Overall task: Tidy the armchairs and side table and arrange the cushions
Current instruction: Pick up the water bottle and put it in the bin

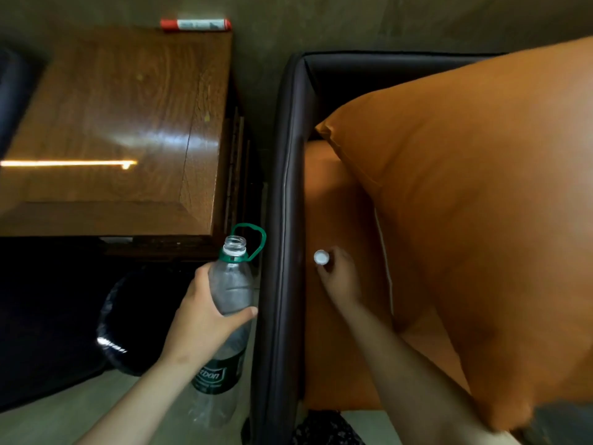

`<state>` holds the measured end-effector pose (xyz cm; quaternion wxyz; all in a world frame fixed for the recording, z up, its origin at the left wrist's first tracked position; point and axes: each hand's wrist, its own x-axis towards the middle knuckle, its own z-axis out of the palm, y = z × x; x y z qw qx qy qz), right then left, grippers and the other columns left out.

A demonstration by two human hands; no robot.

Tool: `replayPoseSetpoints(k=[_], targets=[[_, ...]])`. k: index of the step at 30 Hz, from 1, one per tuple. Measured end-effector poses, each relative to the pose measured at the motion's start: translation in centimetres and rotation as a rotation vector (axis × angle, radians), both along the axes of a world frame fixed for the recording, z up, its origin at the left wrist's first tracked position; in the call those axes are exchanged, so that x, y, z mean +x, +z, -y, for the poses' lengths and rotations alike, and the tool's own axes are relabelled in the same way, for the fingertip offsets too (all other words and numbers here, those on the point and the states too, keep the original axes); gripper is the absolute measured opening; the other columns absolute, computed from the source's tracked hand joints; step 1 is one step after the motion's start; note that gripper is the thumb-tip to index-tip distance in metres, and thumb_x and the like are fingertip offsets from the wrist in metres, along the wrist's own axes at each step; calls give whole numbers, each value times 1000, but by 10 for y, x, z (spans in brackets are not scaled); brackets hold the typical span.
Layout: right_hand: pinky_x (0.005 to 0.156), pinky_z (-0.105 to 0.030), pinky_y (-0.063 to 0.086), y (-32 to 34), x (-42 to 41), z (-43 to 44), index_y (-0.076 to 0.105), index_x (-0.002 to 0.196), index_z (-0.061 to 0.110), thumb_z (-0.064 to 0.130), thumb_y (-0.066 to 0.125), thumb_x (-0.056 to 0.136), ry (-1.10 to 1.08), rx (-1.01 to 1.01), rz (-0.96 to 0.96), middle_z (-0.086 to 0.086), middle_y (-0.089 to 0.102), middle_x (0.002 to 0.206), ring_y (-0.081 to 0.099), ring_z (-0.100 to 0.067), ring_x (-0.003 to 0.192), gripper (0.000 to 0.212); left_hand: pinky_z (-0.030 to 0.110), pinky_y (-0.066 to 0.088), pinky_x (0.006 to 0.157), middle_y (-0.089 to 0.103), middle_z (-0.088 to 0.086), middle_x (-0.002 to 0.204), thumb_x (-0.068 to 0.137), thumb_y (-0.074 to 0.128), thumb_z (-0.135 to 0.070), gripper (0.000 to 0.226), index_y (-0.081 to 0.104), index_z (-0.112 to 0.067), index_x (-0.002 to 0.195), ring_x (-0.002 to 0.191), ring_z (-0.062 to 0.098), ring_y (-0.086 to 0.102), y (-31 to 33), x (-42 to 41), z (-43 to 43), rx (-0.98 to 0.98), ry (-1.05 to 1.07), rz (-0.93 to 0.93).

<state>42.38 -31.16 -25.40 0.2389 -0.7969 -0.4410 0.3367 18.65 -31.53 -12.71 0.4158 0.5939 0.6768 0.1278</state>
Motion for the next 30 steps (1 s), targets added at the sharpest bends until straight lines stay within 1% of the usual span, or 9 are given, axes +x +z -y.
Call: replayPoseSetpoints(k=[2,5,7,10,14,17,20,24,30], targets=[[91,-38,49,21,-7,3,59,114,14,11,68,85,-54,83,-16,-5,62,113,58,-23,108,30,33,46,92,55,-7,122,59,89,-33,85,37,-35,126,112,14,53,12,-4,7,-4,-18,30],[88,-30,47,60,-23,13,60,111,16,11,68,83,-127,213,-9,-1,62,110,58,-18,104,30,31,45,93,55,-8,122,59,89,-32,85,37,-36,126,113,13,53,31,-11,23,0,-37,68],[89,-32,48,89,-38,23,59,109,18,11,68,82,-119,294,-22,2,62,107,58,-16,103,29,34,45,97,55,-7,124,57,90,-34,88,37,-35,128,115,14,52,44,-18,36,11,-35,87],[87,-31,48,139,-58,44,59,106,17,9,66,80,-50,420,-18,4,63,102,58,-14,99,29,39,46,98,56,-7,123,55,90,-38,90,36,-39,127,115,15,53,67,-31,57,17,-41,107],[84,-16,45,214,-77,78,59,108,20,8,69,81,42,545,-10,9,62,101,57,-4,96,31,31,46,91,54,-10,122,56,89,-38,89,37,-38,127,112,12,53,106,-51,84,99,-63,73],[83,-9,42,265,-89,94,60,110,18,8,70,80,141,603,11,7,61,104,56,-3,97,34,36,47,94,52,-8,129,56,89,-40,96,35,-36,135,119,16,51,140,-60,94,211,-89,-30],[84,-11,42,310,-97,101,60,111,15,8,70,79,281,654,96,4,60,104,55,-7,98,34,39,46,98,50,-3,134,58,87,-43,102,32,-32,143,123,20,48,178,-62,97,340,-135,-161],[79,-20,48,358,-102,102,61,112,14,12,71,80,412,699,222,3,57,103,52,-10,97,34,37,41,101,48,-3,135,60,85,-45,103,29,-30,145,125,20,47,220,-59,97,461,-188,-200],[83,-14,47,417,-98,104,62,115,14,16,72,83,532,693,218,2,55,117,51,-2,100,34,35,37,103,46,-6,135,61,85,-43,102,29,-31,146,126,17,43,264,-58,100,566,-249,-176]])
